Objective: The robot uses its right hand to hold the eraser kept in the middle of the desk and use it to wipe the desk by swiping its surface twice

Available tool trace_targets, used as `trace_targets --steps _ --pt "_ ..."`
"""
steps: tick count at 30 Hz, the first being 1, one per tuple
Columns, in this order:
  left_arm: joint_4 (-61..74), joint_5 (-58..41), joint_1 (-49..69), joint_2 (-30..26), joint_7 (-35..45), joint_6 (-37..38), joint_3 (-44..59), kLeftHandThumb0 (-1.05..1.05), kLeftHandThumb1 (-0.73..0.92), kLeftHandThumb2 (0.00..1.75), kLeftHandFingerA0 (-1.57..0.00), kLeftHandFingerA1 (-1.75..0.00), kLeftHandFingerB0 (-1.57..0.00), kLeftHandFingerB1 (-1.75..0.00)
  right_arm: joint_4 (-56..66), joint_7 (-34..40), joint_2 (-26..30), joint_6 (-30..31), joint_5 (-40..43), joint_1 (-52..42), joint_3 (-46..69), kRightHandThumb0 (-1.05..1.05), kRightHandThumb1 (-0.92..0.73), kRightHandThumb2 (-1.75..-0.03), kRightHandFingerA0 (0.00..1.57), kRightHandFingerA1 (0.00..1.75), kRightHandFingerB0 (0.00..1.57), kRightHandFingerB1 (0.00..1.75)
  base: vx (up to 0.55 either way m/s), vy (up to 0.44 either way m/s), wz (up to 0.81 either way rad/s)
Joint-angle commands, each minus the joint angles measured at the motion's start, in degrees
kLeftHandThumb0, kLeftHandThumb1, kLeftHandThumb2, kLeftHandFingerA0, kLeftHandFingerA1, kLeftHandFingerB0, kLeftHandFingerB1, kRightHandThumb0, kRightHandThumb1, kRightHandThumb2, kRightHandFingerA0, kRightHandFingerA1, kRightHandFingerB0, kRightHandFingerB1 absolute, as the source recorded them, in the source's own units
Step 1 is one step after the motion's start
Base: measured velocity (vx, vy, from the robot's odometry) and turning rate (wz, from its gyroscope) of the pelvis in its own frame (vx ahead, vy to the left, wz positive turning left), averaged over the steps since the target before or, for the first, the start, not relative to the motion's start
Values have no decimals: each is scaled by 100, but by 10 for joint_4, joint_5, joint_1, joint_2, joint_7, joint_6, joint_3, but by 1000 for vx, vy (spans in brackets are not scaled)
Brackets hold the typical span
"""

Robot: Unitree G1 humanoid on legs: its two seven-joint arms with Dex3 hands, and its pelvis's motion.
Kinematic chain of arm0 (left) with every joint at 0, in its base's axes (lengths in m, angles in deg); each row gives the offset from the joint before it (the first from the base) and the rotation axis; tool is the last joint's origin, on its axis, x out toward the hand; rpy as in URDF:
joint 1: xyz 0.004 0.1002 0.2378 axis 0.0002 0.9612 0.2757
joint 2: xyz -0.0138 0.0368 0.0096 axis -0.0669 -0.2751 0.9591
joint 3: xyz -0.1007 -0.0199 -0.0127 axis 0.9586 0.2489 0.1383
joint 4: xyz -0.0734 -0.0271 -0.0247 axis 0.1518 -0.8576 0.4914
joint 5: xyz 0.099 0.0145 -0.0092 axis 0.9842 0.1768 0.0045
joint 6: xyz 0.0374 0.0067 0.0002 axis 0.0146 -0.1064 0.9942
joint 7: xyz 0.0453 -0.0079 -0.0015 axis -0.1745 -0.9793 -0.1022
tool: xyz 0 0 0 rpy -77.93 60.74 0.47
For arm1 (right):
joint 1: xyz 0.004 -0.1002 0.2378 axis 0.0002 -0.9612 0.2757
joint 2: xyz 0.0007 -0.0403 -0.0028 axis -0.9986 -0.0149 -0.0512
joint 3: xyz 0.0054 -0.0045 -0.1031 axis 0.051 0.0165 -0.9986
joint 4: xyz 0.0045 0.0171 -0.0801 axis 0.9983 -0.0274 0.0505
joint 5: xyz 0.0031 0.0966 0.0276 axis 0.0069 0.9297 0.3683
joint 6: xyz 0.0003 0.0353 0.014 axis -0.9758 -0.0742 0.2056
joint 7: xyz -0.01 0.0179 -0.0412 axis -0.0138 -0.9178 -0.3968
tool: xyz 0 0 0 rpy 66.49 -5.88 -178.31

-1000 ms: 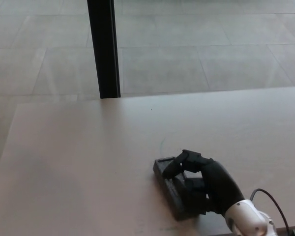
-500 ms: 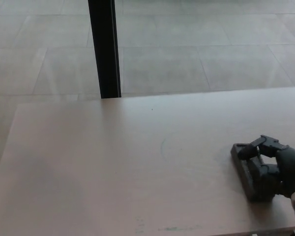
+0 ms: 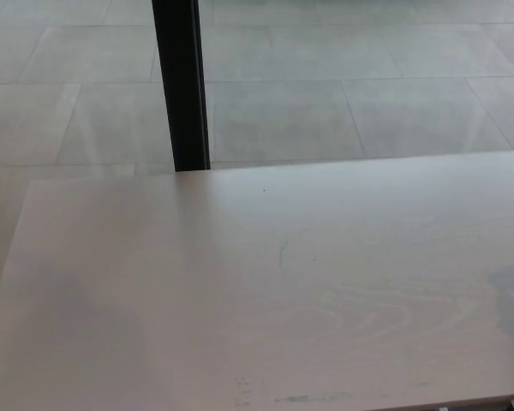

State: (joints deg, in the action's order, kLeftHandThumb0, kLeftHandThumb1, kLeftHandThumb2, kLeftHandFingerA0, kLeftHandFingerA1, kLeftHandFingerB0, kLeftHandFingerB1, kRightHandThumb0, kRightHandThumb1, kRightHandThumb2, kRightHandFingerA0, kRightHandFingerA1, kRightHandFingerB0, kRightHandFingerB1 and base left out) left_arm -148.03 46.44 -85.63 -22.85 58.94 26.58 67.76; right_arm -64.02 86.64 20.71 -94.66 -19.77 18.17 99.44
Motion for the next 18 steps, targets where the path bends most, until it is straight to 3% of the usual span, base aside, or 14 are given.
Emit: trace_targets --steps 1,2,4,5,7,10,11,12,13,14,15,16,17,18 --pt "4 -3 6 -13 4 3 -1 -55 84 65 -79 -66 -64 -56 -36 -2 0 21 10 -27 4 -37 -70 -76 99 175 74 139 0 0 0" --pt "4 -4 5 -13 3 3 0 -54 67 106 -76 -76 -60 -68 -30 -3 -6 20 16 -29 6 -36 -68 -76 98 175 74 145 0 0 0" --pt "3 -6 5 -12 1 3 1 -54 67 106 -76 -76 -60 -68 -21 -5 -15 18 24 -31 10 -36 -68 -76 98 175 74 145 0 0 0" --pt "6 -13 4 -9 -1 -2 8 -54 67 105 -77 -77 -59 -67 -11 -3 -18 24 16 -33 1 -30 -64 -87 121 173 73 136 0 0 0" --pt "-1 -12 1 -11 3 0 8 -53 67 106 -77 -78 -63 -69 9 -17 -22 29 15 -36 -12 -32 -68 -86 95 175 73 145 0 0 0" --pt "5 -10 4 -10 3 1 6 -55 67 106 -79 -78 -63 -70 26 -35 -27 26 26 -37 -17 -31 -69 -83 96 175 74 145 0 0 0" --pt "6 -6 5 -10 1 2 3 -56 84 65 -78 -65 -65 -56 36 -65 -26 34 39 -36 -18 -29 -73 -85 94 175 73 142 0 0 0" --pt "8 -4 5 -11 -1 -2 1 -54 68 107 -77 -77 -59 -67 47 -96 -27 38 60 -35 -14 -26 -73 -84 92 175 75 137 0 0 0" --pt "9 -5 8 -11 -1 -2 1 -54 68 107 -77 -77 -59 -67 47 -99 -28 39 62 -35 -15 -26 -73 -84 92 175 75 137 0 0 0" --pt "7 -4 7 -11 -2 1 0 -56 84 65 -76 -65 -63 -56 54 -100 -31 45 66 -33 -14 -37 -60 -102 117 134 79 103 0 0 0" --pt "4 -3 6 -11 -4 2 -1 -56 84 65 -78 -65 -65 -56 64 -101 -33 52 71 -33 -13 -36 -77 -64 90 175 76 90 0 0 0" --pt "4 -4 5 -10 -9 0 1 -55 67 106 -79 -78 -64 -69 70 -110 -34 36 78 -32 -11 -38 -75 -64 91 140 69 57 0 0 0" --pt "4 -4 7 -9 -10 1 1 -55 67 106 -79 -78 -64 -69 72 -113 -34 35 79 -34 -11 -38 -75 -64 91 140 69 57 0 0 0" --pt "9 1 10 -9 -10 0 -4 -54 68 107 -78 -77 -63 -69 90 -118 -28 48 82 -32 -10 -44 -76 -62 94 70 54 39 0 0 0"
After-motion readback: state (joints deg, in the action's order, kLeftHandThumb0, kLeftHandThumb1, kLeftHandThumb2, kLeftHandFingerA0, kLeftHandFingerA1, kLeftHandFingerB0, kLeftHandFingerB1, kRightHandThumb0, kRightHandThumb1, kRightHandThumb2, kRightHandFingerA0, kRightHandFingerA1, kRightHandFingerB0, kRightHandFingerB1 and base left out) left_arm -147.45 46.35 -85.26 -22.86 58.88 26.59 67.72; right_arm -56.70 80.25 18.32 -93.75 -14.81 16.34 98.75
